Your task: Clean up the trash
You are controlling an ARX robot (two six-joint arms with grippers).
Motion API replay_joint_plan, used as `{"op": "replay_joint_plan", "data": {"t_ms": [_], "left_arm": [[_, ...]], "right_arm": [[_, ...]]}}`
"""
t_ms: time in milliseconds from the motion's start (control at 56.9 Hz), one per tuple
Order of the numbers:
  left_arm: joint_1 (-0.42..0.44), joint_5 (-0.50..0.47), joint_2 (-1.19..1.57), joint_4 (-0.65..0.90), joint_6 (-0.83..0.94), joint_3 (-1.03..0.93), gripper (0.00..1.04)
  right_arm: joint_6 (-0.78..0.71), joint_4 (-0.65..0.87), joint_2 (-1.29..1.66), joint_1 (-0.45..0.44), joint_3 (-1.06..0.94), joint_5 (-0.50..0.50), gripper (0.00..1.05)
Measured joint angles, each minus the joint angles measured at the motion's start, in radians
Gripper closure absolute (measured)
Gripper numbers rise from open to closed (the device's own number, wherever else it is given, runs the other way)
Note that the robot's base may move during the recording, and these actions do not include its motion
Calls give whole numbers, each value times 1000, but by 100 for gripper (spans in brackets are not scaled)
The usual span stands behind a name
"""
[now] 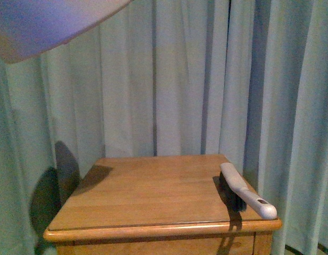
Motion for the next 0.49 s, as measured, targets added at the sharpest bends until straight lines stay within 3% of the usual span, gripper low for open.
{"op": "replay_joint_plan", "data": {"t_ms": [264, 492], "left_arm": [[93, 116, -163, -50, -7, -121, 77], [279, 273, -224, -104, 26, -168, 77]], "right_arm": [[0, 0, 0, 0, 0, 0, 7], [0, 0, 0, 0, 0, 0, 7]]}}
